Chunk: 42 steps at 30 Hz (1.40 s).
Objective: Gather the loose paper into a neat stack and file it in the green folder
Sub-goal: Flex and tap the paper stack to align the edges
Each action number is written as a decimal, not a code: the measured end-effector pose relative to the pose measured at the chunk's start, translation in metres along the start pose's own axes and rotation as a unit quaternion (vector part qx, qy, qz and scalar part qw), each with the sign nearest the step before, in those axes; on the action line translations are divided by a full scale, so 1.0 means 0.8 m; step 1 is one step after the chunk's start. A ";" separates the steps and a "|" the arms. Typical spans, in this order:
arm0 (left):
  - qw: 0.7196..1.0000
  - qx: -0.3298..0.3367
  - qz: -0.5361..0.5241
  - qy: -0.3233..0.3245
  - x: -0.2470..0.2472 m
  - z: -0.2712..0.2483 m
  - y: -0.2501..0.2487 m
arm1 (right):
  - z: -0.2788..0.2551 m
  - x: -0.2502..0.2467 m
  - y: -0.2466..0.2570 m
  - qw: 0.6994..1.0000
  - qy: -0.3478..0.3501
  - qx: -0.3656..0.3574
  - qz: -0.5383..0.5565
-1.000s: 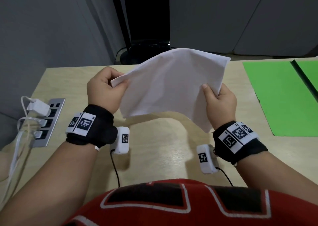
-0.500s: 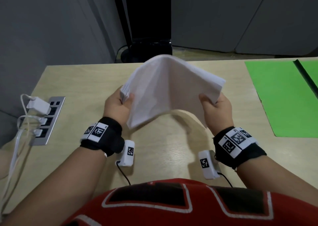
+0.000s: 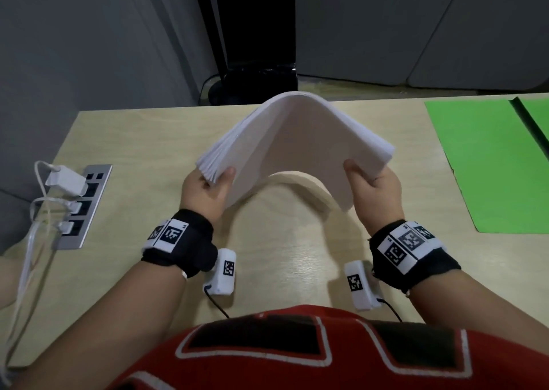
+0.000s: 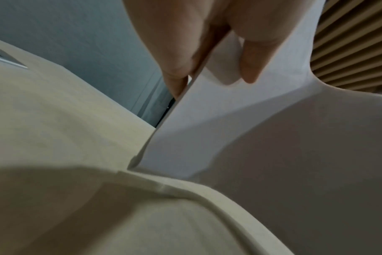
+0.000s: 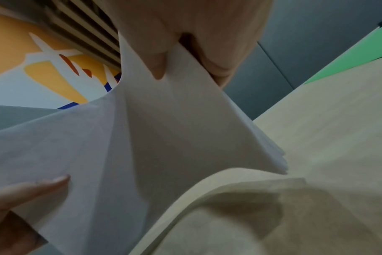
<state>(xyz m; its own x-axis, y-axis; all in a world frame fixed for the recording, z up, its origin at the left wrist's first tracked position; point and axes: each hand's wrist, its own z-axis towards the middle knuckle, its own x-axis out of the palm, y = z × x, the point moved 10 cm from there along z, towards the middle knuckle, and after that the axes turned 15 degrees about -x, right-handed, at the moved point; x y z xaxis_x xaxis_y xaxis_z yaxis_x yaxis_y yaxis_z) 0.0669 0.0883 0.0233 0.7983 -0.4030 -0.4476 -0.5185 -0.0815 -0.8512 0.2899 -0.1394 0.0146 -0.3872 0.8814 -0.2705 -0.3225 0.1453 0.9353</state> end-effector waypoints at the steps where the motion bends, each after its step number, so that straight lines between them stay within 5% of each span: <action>1: 1.000 0.005 0.005 0.002 0.000 -0.001 0.000 | 0.001 0.001 -0.002 1.000 0.005 0.007 0.000; 5: 0.998 -0.014 0.050 0.035 0.020 0.006 0.011 | 0.005 0.017 -0.016 0.997 0.051 0.039 -0.051; 11: 0.999 0.033 -0.014 0.012 0.008 -0.002 -0.018 | 0.007 0.001 0.019 0.998 -0.041 -0.026 0.037; 16: 0.998 0.026 0.034 0.048 0.032 -0.001 -0.011 | 0.004 0.025 -0.004 0.995 0.062 0.021 -0.079; 21: 0.998 0.058 -0.028 0.000 0.007 -0.002 -0.022 | 0.010 -0.007 0.019 0.998 -0.039 -0.040 0.001; 26: 0.996 0.023 -0.020 0.086 0.028 -0.006 -0.009 | 0.006 0.010 0.000 0.995 0.052 0.001 -0.083; 29: 0.998 0.033 -0.025 0.056 0.015 -0.002 -0.021 | 0.011 0.009 0.018 0.991 0.065 -0.056 -0.100; 32: 0.993 0.107 0.015 -0.050 -0.016 -0.004 -0.059 | 0.014 0.010 0.046 0.986 0.074 -0.130 -0.070; 35: 0.937 0.252 0.228 -0.080 0.008 -0.033 -0.111 | 0.013 0.020 0.068 0.971 0.105 -0.202 -0.078; 39: 0.870 0.370 0.324 -0.038 0.053 -0.070 -0.148 | 0.002 0.041 0.108 0.927 0.151 -0.322 -0.118; 42: 0.890 0.354 0.284 0.034 0.067 -0.067 -0.148 | -0.005 0.045 0.126 0.915 0.153 -0.354 -0.118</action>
<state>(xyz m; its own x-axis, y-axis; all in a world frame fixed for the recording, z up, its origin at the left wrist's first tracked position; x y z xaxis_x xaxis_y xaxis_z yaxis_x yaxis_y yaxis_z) 0.1548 0.0270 0.1146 0.4360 -0.2511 -0.8642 -0.4905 0.7388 -0.4621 0.2403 -0.0947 0.0981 -0.4227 0.6803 -0.5988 -0.8657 -0.1076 0.4889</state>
